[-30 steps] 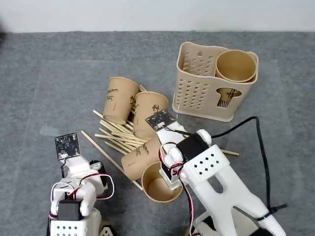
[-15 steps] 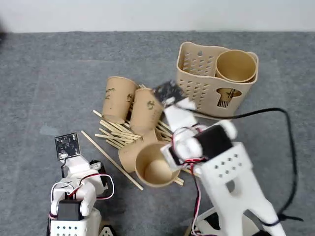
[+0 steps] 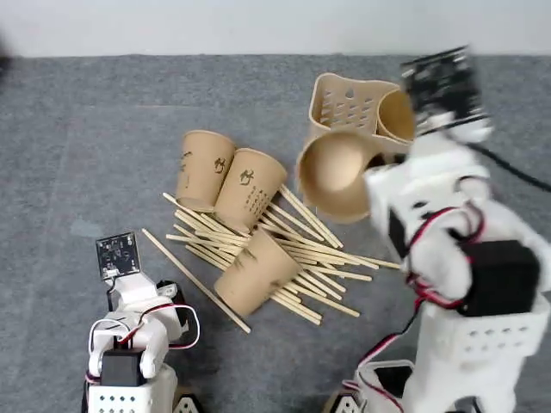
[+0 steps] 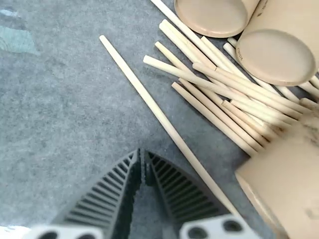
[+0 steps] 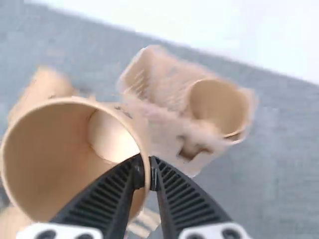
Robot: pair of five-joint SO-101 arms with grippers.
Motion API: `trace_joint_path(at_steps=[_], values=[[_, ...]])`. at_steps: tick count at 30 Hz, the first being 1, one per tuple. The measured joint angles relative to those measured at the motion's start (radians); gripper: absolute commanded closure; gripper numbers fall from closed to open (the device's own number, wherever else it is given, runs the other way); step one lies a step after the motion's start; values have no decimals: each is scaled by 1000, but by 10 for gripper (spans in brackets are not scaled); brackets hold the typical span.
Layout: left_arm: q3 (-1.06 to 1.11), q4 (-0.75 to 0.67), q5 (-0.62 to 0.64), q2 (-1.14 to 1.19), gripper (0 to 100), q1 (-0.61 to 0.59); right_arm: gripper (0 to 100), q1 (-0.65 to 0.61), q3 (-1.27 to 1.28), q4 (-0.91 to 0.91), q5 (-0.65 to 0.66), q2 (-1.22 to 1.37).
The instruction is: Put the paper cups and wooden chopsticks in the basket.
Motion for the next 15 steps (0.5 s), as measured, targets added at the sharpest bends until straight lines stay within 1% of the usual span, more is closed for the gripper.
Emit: trace_joint_path(at_steps=[2, 8, 12, 15], values=[[0, 0, 0, 0, 986, 0, 991, 55, -2, -61, 2, 21], [0, 0, 0, 0, 986, 0, 991, 166, -2, -216, -2, 189], [0, 0, 0, 0, 986, 0, 991, 207, -2, -313, -28, 267], [0, 0, 0, 0, 986, 0, 991, 232, -2, -350, -35, 298]])
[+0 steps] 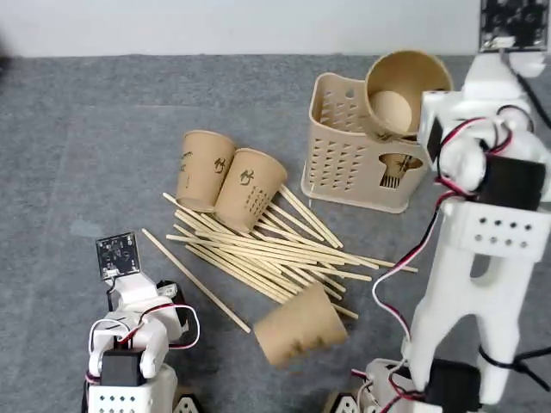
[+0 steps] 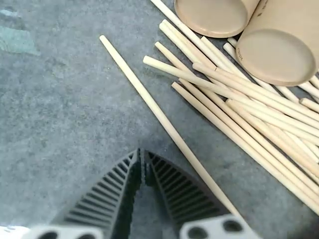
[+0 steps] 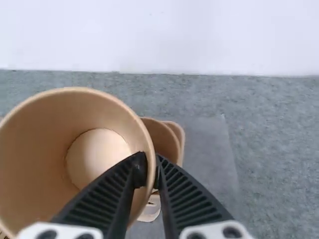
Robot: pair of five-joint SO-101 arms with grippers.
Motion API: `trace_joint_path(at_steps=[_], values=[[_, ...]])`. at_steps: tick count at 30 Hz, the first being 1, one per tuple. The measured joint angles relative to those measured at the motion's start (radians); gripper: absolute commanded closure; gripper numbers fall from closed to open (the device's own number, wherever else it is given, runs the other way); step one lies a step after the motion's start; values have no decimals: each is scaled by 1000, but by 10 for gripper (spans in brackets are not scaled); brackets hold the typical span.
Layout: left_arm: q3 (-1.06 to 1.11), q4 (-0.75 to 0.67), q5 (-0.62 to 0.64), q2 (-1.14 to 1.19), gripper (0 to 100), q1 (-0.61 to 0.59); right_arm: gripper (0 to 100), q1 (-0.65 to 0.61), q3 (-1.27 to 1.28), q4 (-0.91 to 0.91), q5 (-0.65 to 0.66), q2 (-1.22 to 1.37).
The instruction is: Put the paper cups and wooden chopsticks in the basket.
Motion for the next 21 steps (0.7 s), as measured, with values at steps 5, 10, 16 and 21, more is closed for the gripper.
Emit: trace_joint_path(at_steps=[5, 10, 16, 21], values=[[0, 0, 0, 0, 986, 0, 991, 37, 0, -5, 0, 0], [0, 0, 0, 0, 986, 0, 991, 60, -26, -9, 0, 5], [0, 0, 0, 0, 986, 0, 991, 61, -78, -9, -34, 15], [0, 0, 0, 0, 986, 0, 991, 61, -84, -9, -40, 52]])
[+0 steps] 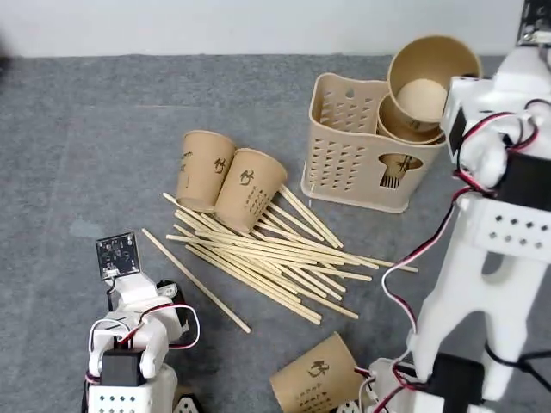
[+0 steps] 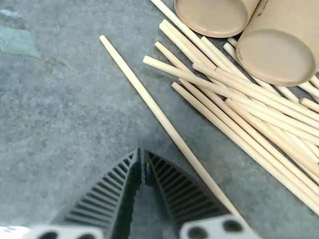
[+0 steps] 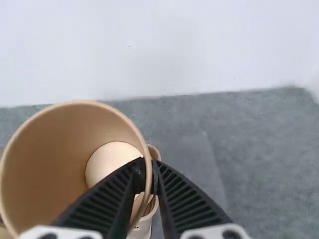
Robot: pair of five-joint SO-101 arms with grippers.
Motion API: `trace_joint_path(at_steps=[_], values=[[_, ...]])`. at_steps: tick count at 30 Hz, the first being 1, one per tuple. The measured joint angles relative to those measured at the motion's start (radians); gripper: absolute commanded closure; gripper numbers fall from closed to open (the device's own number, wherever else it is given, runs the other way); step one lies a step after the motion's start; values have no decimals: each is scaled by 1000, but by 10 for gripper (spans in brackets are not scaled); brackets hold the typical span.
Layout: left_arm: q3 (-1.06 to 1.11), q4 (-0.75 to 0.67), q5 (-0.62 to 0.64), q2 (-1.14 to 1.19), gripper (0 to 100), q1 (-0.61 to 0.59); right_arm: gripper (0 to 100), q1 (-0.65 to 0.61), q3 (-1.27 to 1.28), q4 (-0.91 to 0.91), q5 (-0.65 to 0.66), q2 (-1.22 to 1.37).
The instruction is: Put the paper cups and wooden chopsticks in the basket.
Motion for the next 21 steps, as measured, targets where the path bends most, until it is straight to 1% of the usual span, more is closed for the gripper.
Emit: trace_joint_path(at_steps=[5, 7, 11, 12, 16, 19, 21], values=[[0, 0, 0, 0, 986, 0, 983, 0, 0, 0, -8, 104], [0, 0, 0, 0, 986, 0, 929, 0, 0, 0, -8, 138], [0, 0, 0, 0, 986, 0, 769, 0, 0, 0, -8, 160], [0, 0, 0, 0, 986, 0, 757, 0, 0, 0, -8, 160], [0, 0, 0, 0, 986, 0, 805, -6, -37, 41, -8, 140], [0, 0, 0, 0, 986, 0, 844, -54, -61, 146, -8, 91], [0, 0, 0, 0, 986, 0, 859, -98, -66, 233, 15, 63]])
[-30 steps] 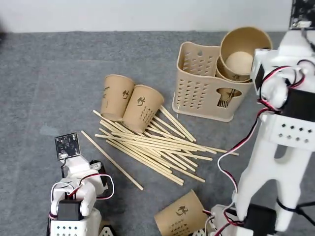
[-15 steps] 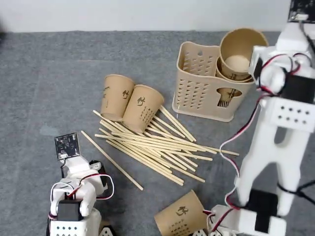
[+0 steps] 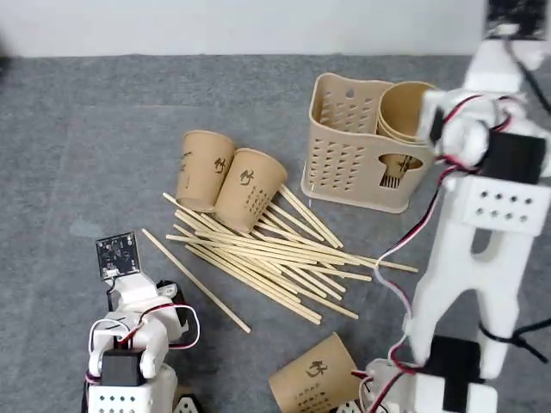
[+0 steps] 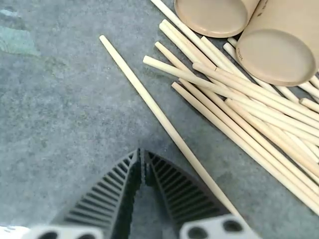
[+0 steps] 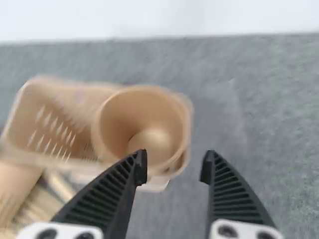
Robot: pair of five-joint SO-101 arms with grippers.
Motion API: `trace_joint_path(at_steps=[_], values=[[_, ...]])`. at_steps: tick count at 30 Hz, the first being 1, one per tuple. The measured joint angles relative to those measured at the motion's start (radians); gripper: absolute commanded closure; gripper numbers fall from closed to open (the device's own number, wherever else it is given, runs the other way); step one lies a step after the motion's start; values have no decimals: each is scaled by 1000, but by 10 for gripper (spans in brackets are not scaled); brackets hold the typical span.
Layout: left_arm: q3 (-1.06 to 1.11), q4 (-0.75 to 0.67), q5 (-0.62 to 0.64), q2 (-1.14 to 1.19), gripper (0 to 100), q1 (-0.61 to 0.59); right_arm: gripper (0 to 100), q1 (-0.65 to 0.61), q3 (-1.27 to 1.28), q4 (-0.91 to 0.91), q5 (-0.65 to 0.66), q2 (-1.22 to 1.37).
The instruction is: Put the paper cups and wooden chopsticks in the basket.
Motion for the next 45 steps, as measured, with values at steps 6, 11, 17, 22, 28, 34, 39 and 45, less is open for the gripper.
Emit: trace_joint_path(at_steps=[6, 11, 17, 22, 28, 34, 39, 45], values=[[0, 0, 0, 0, 986, 0, 863, -94, -3, 256, 40, -14], [0, 0, 0, 0, 986, 0, 863, -132, 101, 264, 43, -32], [0, 0, 0, 0, 986, 0, 859, -282, 224, 264, 46, -43], [0, 0, 0, 0, 986, 0, 858, -430, 229, 187, 48, -14], [0, 0, 0, 0, 986, 0, 829, -528, 229, 15, 48, 133], [0, 0, 0, 0, 986, 0, 762, -557, 229, -140, 48, 262], [0, 0, 0, 0, 986, 0, 765, -563, 229, -258, 48, 354], [0, 0, 0, 0, 986, 0, 765, -565, 229, -437, 48, 437]])
